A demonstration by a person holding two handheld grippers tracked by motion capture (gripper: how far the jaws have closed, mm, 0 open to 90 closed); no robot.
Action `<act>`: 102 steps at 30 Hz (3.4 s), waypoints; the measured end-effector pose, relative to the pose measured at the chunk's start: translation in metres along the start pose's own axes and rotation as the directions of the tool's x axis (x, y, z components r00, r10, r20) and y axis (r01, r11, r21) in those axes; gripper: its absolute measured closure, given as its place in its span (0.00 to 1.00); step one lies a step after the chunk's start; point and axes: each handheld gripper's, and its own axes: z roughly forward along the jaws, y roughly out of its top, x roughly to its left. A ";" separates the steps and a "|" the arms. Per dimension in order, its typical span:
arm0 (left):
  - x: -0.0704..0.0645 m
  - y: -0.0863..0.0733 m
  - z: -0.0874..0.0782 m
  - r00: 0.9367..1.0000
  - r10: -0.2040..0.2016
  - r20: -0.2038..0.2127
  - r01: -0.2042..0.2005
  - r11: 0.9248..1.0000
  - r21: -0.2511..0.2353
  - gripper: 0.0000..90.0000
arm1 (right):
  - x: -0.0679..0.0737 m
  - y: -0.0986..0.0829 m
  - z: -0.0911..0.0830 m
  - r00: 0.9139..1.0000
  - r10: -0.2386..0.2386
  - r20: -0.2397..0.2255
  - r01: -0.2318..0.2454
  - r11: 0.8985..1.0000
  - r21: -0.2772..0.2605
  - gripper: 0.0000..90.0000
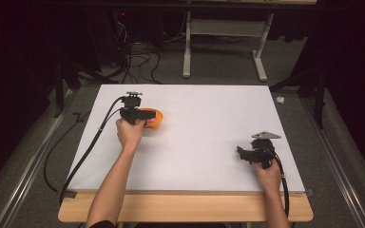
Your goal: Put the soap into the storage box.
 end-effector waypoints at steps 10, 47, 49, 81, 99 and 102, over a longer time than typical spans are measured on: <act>0.002 -0.001 -0.024 0.999 0.034 0.009 -0.034 0.998 -0.048 0.18 | 0.000 0.000 0.000 1.000 -0.002 0.000 0.002 1.000 0.001 0.24; 0.028 -0.037 -0.077 0.999 0.006 0.043 0.000 0.990 -0.142 0.18 | 0.000 0.000 0.000 1.000 -0.002 0.000 0.002 1.000 0.001 0.24; 0.028 -0.038 -0.080 0.999 0.005 0.048 0.002 0.989 -0.146 0.18 | 0.000 0.000 0.000 1.000 -0.002 0.000 0.002 1.000 0.001 0.24; 0.032 -0.066 -0.108 0.999 0.028 0.026 -0.022 0.980 -0.197 0.18 | 0.000 0.000 0.000 1.000 -0.002 0.001 0.002 1.000 0.001 0.24; 0.033 -0.080 -0.120 0.999 0.029 0.028 -0.022 0.976 -0.219 0.18 | 0.000 0.000 0.000 1.000 -0.002 0.000 0.002 1.000 0.001 0.24; 0.032 -0.082 -0.124 0.999 0.034 0.028 -0.027 0.974 -0.225 0.18 | 0.000 0.000 0.000 1.000 -0.002 0.000 0.002 1.000 0.001 0.24</act>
